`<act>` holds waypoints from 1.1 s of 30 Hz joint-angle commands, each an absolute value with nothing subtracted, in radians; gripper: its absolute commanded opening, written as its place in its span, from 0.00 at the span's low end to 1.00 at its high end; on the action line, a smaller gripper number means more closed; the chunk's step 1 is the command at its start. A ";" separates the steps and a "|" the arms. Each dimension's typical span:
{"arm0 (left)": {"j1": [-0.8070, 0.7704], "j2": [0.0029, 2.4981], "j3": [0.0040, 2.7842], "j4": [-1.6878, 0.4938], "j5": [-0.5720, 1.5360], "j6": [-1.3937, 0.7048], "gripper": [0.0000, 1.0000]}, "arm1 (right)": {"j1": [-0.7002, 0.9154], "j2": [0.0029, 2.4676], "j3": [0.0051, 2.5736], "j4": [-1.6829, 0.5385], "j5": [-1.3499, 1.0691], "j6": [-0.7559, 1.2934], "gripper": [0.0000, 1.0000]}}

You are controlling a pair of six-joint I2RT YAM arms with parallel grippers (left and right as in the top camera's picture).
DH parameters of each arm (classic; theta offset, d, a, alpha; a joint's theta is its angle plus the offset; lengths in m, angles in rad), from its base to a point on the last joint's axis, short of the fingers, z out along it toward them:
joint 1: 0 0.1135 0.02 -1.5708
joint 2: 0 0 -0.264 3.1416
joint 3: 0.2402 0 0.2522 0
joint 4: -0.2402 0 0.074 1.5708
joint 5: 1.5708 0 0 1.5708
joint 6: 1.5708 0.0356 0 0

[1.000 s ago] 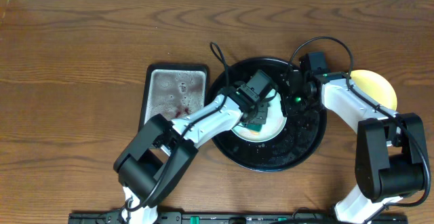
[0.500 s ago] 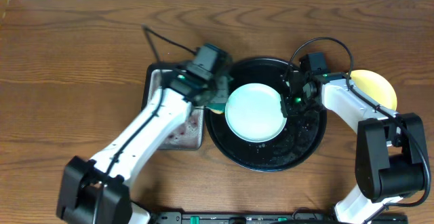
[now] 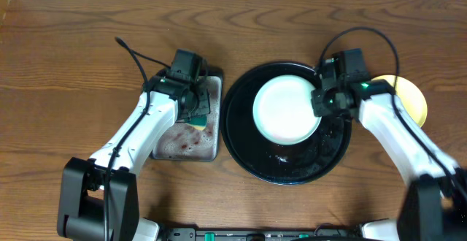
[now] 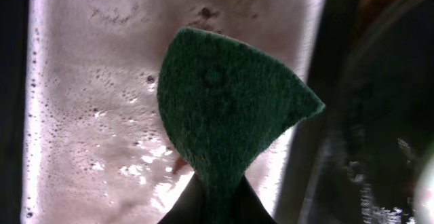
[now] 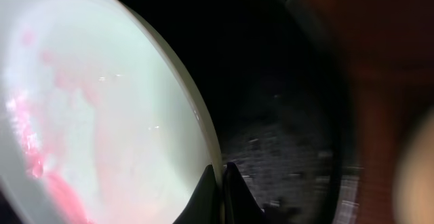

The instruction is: Clean dirty plates on tray and stack at the side

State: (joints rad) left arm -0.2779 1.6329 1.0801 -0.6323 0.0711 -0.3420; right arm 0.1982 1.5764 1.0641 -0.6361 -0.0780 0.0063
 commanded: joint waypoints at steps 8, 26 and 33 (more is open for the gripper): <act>-0.247 1.644 1.030 -0.581 0.058 -0.307 0.53 | 0.336 1.369 1.085 -0.630 0.438 -0.058 0.01; -0.247 1.644 1.030 -0.588 0.059 -0.307 0.61 | 0.716 1.328 1.085 -0.483 1.054 -0.279 0.01; -0.247 1.644 1.030 -0.588 0.059 -0.307 0.61 | 0.741 1.328 1.085 -0.433 1.118 -0.299 0.01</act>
State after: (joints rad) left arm -0.2512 1.6337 1.0344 -0.5842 0.0711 -0.3134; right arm 0.7353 1.3487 1.0702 -0.4454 1.0321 -0.2722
